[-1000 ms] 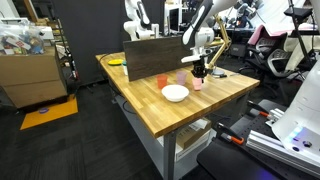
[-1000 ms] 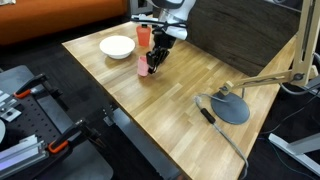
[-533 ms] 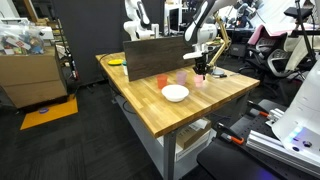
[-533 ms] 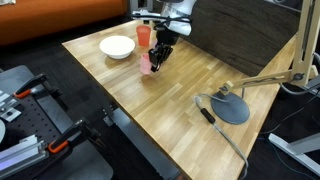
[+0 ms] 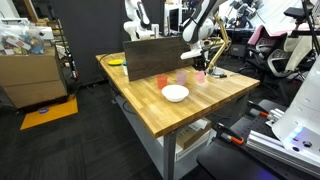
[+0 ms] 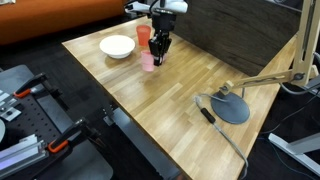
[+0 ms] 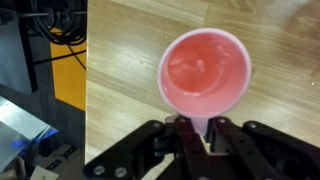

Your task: Pour the liquid from the pink cup into the white bowl

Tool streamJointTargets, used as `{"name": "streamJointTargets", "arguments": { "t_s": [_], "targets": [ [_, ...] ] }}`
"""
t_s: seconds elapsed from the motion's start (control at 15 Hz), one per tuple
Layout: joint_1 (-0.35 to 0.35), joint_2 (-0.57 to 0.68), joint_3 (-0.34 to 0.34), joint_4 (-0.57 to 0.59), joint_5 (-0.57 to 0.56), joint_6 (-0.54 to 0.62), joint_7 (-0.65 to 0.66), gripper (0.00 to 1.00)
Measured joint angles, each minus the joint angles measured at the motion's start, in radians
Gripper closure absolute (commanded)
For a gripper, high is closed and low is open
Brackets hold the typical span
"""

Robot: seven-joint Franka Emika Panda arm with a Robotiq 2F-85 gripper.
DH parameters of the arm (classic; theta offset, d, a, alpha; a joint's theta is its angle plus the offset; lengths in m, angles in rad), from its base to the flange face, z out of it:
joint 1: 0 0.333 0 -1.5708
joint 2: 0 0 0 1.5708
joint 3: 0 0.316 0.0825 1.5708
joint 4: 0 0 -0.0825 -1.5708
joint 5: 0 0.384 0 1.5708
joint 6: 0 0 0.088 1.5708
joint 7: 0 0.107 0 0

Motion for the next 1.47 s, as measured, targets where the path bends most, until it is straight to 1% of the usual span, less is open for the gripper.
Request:
{"name": "streamJointTargets", "arguments": {
  "t_s": [0.2, 0.4, 0.93, 1.0, 1.13, 1.47],
  "targets": [
    [0.062, -0.018, 0.003, -0.003, -0.108, 0.000, 0.055, 0.96],
    [0.096, -0.039, 0.017, -0.006, -0.160, 0.000, 0.067, 0.96],
    [0.121, -0.074, 0.071, -0.011, -0.227, 0.000, 0.066, 0.96],
    [0.122, -0.074, 0.082, -0.013, -0.227, 0.000, 0.062, 0.85],
    [0.121, -0.074, 0.097, -0.017, -0.223, -0.001, 0.047, 0.85],
    [0.116, -0.074, 0.098, -0.018, -0.223, -0.001, 0.037, 0.85]
  ]
}}
